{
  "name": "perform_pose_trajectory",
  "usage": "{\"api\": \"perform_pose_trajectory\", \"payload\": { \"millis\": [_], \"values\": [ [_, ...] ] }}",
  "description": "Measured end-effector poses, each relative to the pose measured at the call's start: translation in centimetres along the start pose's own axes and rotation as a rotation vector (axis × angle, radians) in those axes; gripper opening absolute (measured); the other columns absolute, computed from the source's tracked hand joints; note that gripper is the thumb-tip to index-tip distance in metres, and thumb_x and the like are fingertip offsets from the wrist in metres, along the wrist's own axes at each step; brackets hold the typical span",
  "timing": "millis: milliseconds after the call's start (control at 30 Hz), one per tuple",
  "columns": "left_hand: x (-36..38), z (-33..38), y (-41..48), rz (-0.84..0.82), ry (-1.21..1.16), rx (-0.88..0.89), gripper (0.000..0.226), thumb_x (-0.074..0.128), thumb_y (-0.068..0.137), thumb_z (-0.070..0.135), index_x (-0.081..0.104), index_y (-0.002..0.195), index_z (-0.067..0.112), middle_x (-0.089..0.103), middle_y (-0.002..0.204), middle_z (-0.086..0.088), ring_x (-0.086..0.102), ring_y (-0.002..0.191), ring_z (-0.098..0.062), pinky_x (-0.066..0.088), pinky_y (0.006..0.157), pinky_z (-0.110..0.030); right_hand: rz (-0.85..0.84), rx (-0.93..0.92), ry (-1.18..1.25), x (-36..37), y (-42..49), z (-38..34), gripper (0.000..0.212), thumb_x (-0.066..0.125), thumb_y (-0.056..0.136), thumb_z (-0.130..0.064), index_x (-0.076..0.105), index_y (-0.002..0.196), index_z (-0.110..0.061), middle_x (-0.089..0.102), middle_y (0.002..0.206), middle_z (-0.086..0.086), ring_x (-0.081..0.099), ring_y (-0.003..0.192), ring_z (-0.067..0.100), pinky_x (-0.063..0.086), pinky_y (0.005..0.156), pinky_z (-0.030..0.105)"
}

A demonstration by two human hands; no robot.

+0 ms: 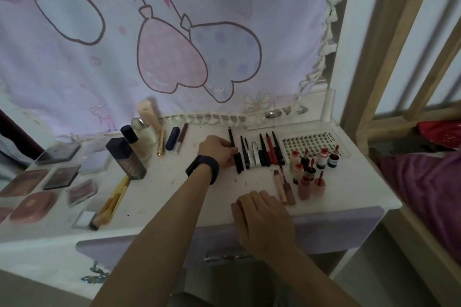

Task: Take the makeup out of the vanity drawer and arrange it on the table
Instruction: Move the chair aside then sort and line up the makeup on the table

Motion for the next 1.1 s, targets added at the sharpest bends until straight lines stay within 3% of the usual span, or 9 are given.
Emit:
{"api": "perform_pose_trajectory", "payload": {
  "millis": [67,200,300,400,467,600,767,967,1100],
  "values": [
    [0.1,0.1,0.1,-0.005,0.007,0.009,0.024,0.077,0.086,0.017,0.071,0.107,0.007,0.074,0.089,-0.010,0.070,0.063,-0.017,0.063,0.072,-0.035,-0.005,0.003,-0.003,0.0,0.0,0.0,0.030,0.047,0.100,-0.031,0.058,0.076,-0.017,0.051,0.068,-0.002,0.042,0.061,0.016,0.036,0.055,0.030],
    [0.2,0.1,0.3,-0.014,0.006,0.020,0.023,0.077,0.087,0.016,0.071,0.107,0.007,0.074,0.086,-0.011,0.068,0.058,-0.015,0.062,0.065,-0.029,-0.025,0.012,0.009,-0.2,0.1,-0.1,0.031,0.047,0.100,-0.032,0.059,0.076,-0.018,0.052,0.068,-0.002,0.043,0.061,0.015,0.039,0.054,0.031],
    [0.1,0.1,0.3,-0.021,0.002,0.027,0.023,0.076,0.087,0.018,0.071,0.106,0.007,0.074,0.083,-0.011,0.069,0.059,-0.016,0.063,0.070,-0.033,-0.021,0.014,0.012,-0.2,0.1,-0.1,0.030,0.047,0.099,-0.032,0.059,0.075,-0.018,0.052,0.067,-0.003,0.043,0.060,0.014,0.040,0.054,0.030],
    [0.0,0.1,0.0,-0.016,0.002,0.038,0.015,0.074,0.089,0.026,0.072,0.091,0.011,0.074,0.075,-0.007,0.071,0.061,-0.018,0.063,0.071,-0.035,-0.020,0.007,0.015,-0.3,0.1,-0.2,0.031,0.046,0.099,-0.032,0.059,0.075,-0.018,0.052,0.067,-0.003,0.044,0.059,0.015,0.040,0.054,0.030],
    [-0.4,0.0,-0.4,-0.009,0.019,0.041,0.019,0.071,0.091,0.032,0.072,0.087,0.014,0.074,0.081,-0.005,0.072,0.060,-0.016,0.062,0.066,-0.030,-0.024,0.011,0.023,-0.4,0.1,-0.2,0.032,0.045,0.100,-0.032,0.060,0.076,-0.018,0.053,0.067,-0.003,0.045,0.059,0.015,0.040,0.054,0.030],
    [-1.9,-0.9,-2.5,-0.009,-0.029,0.040,0.023,0.067,0.093,0.032,0.070,0.110,0.017,0.072,0.099,-0.002,0.070,0.056,-0.010,0.055,0.054,-0.018,-0.034,0.078,0.122,-0.7,0.4,-0.2,0.035,0.041,0.102,-0.035,0.061,0.079,-0.018,0.054,0.067,-0.005,0.046,0.058,0.012,0.040,0.052,0.027],
    [-4.6,-2.7,-8.0,-0.117,-0.024,0.173,0.011,0.066,0.092,0.038,0.070,0.101,0.032,0.072,0.093,0.012,0.069,0.067,-0.002,0.049,0.054,-0.011,-0.205,0.286,0.323,-1.4,1.3,0.0,0.055,0.020,0.103,-0.061,0.061,0.101,-0.024,0.052,0.072,-0.014,0.049,0.060,0.007,0.040,0.054,0.020],
    [-7.0,-4.1,-13.0,-0.228,0.043,0.281,0.017,0.069,0.085,0.053,0.073,0.093,0.039,0.068,0.091,0.030,0.061,0.081,0.011,0.043,0.068,-0.014,-0.188,0.226,0.459,-2.8,1.8,-0.2,0.045,0.053,0.094,-0.048,0.075,0.112,-0.013,0.075,0.094,0.000,0.065,0.081,0.016,0.051,0.075,0.028],
    [-7.5,-4.5,-14.1,-0.248,0.141,0.293,0.025,0.070,0.082,0.058,0.075,0.096,0.037,0.069,0.091,0.022,0.056,0.084,0.018,0.039,0.071,-0.013,-0.172,0.099,0.382,-4.3,2.4,-1.5,0.049,0.061,0.089,-0.041,0.069,0.125,-0.008,0.072,0.074,0.004,0.063,0.064,0.019,0.053,0.064,0.031]
  ]
}}
Point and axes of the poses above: each hand's wrist, its own y-axis towards the middle knuckle, its own x-axis out of the palm, z = x × y, the point moved 2 cm from there along y, towards the middle knuckle
